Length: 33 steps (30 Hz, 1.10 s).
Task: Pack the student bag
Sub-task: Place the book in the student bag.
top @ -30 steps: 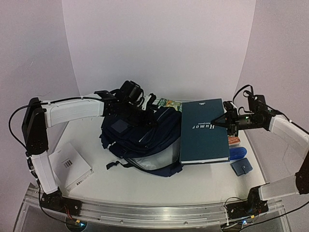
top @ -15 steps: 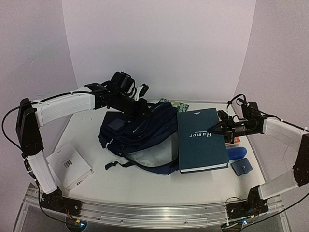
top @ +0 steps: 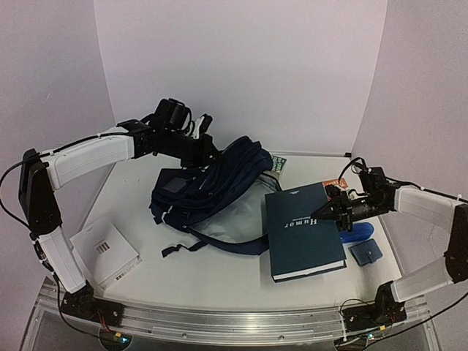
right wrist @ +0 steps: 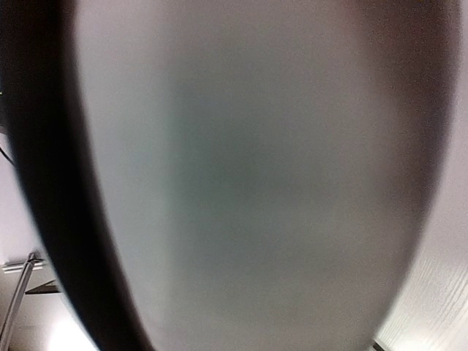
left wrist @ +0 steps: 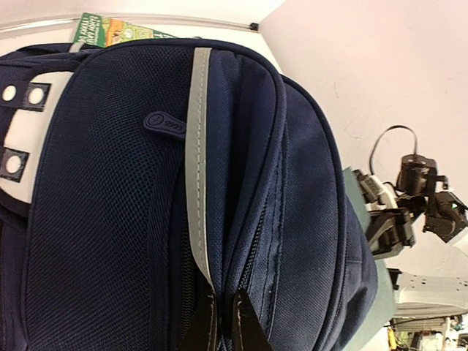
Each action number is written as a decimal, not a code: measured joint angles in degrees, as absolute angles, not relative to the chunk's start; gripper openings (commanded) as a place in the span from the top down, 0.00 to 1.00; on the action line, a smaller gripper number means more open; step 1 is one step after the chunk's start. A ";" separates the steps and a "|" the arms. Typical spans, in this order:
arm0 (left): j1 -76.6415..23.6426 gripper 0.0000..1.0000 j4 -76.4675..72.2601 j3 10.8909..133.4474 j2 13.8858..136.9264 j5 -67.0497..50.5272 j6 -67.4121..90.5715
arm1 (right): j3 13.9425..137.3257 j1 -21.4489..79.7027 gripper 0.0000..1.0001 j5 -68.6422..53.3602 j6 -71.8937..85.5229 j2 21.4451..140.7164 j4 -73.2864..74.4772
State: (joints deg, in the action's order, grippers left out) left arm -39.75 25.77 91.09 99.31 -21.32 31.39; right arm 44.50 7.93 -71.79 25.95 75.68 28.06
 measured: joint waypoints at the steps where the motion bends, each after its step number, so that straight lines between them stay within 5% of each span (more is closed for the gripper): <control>1: -39.67 1.00 25.48 91.09 99.31 -21.95 31.53 | 44.96 8.85 1.00 -71.24 25.74 76.21 28.21; 9: -39.42 1.00 22.90 89.02 98.92 -27.40 32.22 | 59.23 18.09 1.00 -65.91 26.95 88.90 25.88; 24: -39.20 1.00 11.76 84.39 98.52 -32.41 39.93 | 57.88 25.10 1.00 -49.97 64.57 103.78 -26.61; 33: -38.92 1.00 8.38 83.60 98.52 -34.68 42.55 | 57.04 30.16 1.00 -43.50 72.43 110.33 -41.83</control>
